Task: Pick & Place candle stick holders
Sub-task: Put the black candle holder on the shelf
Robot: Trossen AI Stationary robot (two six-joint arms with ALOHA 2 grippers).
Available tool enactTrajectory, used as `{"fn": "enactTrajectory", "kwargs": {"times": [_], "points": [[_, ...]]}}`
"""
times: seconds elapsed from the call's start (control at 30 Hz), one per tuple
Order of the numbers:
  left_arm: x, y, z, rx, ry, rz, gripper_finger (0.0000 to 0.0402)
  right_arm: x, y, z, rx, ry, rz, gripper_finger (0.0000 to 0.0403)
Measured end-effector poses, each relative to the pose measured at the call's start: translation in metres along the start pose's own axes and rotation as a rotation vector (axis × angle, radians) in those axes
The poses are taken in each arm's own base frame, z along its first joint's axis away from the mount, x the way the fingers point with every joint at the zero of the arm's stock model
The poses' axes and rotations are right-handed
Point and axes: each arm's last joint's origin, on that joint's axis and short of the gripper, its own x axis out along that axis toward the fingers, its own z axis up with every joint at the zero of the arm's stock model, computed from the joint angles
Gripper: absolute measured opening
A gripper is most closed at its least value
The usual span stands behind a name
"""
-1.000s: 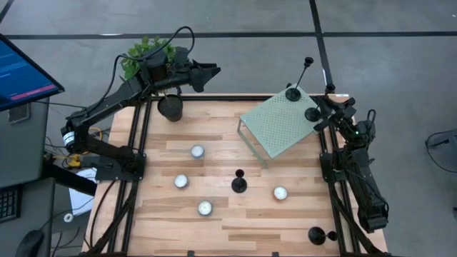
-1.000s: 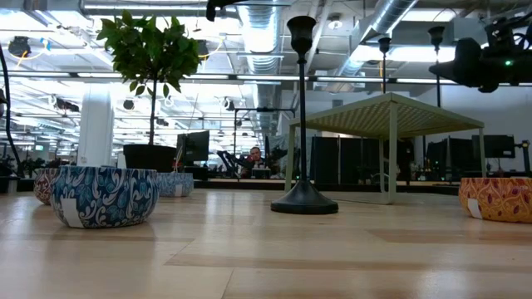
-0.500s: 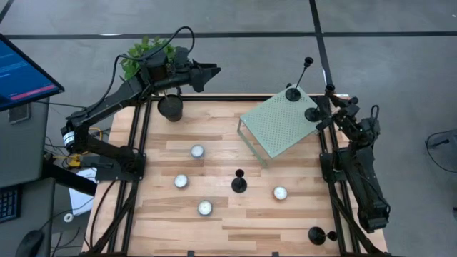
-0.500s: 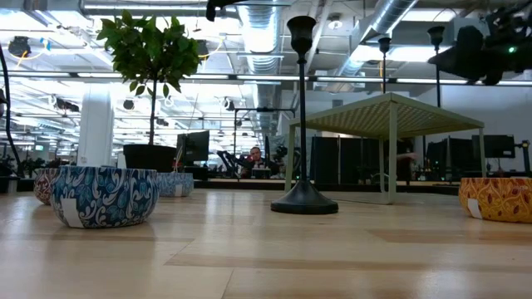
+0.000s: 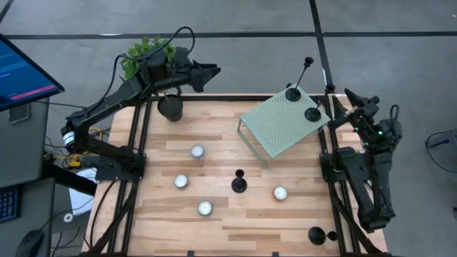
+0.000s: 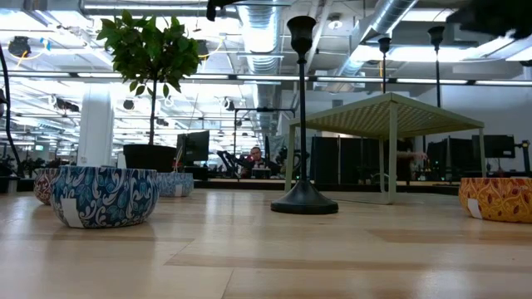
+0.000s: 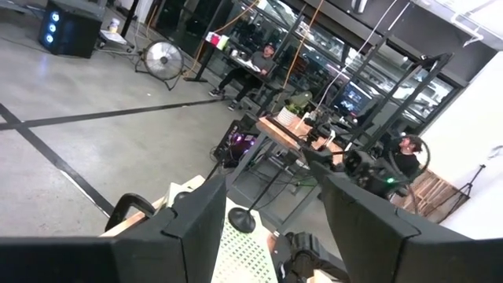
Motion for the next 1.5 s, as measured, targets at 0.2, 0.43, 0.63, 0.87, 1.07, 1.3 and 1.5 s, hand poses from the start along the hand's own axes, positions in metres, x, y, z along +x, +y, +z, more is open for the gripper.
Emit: {"fn": "enactTrajectory", "kwargs": {"times": [0.2, 0.43, 0.63, 0.87, 1.07, 1.3, 1.5], "points": [[0.0, -0.002, -0.001, 0.001, 0.021, -0.037, 0.0213, -0.025, 0.009, 0.032, -0.048, 0.042, -0.043, 0.0255], [-0.002, 0.005, -0.02, -0.015, 0.244, -0.012, 0.0213, -0.054, 0.021, 0.063, 0.016, 0.032, -0.04, 0.0255], [-0.011, 0.007, -0.054, -0.025, 0.565, 0.07, 0.0213, -0.077, 0.031, 0.075, 0.066, 0.087, -0.032, 0.0255], [-0.01, -0.016, -0.091, 0.081, 0.782, -0.016, 0.0213, -0.087, 0.035, 0.084, 0.061, 0.07, -0.01, 0.0255], [-0.011, -0.025, -0.132, 0.115, 0.913, -0.036, 0.0213, -0.087, 0.035, 0.082, 0.066, 0.085, -0.011, 0.0255], [-0.016, -0.019, -0.182, 0.09, 1.027, -0.053, 0.0239, -0.087, 0.036, 0.081, 0.061, 0.097, 0.013, 0.0255], [-0.013, -0.01, -0.215, 0.073, 0.961, -0.093, 0.0278, -0.087, 0.036, 0.081, 0.047, 0.098, 0.024, 0.0255]]}}
